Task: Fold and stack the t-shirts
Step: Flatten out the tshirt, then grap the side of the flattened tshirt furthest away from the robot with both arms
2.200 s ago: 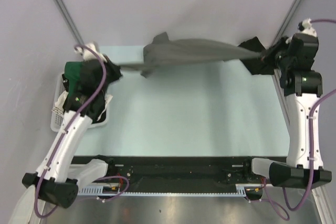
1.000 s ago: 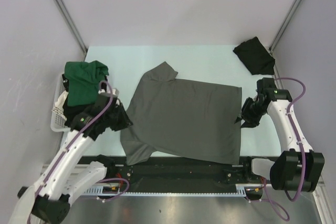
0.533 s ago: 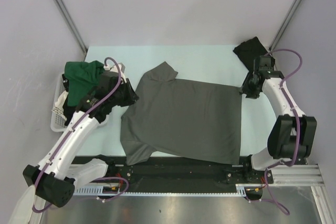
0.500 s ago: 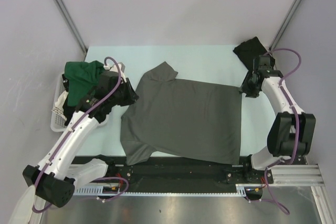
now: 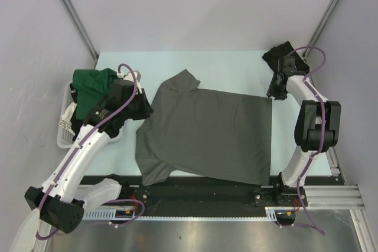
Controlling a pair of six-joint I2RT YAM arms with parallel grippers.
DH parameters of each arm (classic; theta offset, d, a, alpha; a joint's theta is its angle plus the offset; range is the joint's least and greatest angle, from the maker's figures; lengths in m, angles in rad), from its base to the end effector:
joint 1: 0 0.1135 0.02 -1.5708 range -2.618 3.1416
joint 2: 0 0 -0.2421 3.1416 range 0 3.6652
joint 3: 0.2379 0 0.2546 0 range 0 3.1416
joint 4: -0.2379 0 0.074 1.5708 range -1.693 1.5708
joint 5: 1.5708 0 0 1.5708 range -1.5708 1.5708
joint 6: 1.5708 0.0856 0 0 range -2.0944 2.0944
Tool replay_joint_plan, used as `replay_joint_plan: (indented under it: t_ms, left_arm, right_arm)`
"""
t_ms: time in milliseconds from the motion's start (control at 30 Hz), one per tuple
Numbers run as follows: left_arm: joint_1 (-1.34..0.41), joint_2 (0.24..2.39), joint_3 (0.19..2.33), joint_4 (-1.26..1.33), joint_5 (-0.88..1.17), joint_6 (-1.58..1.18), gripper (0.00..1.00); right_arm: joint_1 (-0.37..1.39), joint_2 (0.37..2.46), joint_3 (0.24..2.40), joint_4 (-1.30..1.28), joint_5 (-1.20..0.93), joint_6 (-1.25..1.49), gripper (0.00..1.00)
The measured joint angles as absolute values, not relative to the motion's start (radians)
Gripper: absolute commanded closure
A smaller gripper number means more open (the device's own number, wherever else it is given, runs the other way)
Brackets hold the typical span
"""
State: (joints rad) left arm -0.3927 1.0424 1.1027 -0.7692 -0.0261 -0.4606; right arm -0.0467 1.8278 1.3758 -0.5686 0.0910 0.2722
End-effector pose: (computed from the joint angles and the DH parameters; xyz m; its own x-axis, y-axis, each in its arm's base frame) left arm 0.2433 -0.0984 0.2935 -0.7007 -0.1907 -0.6875 0.0590 0.9448 -0.3222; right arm 0.4128 -0.0271 0.1578 -0.7949 0.3052 -0.5244 0.3194 0.9453 0.0660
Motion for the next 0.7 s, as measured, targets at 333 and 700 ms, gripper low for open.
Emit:
replay_joint_plan:
  t_ms: [333,700]
  left_arm:
    - [-0.393,1.052,1.111,-0.796,-0.033,-0.461,0.80]
    - [-0.393,1.068,1.126,-0.795,-0.030,-0.461,0.79]
  right_arm:
    - [-0.047,1.938,1.487,-0.563,0.129,0.234,0.63]
    - [-0.047,2.007,1.534,-0.576,0.147,0.231,0.64]
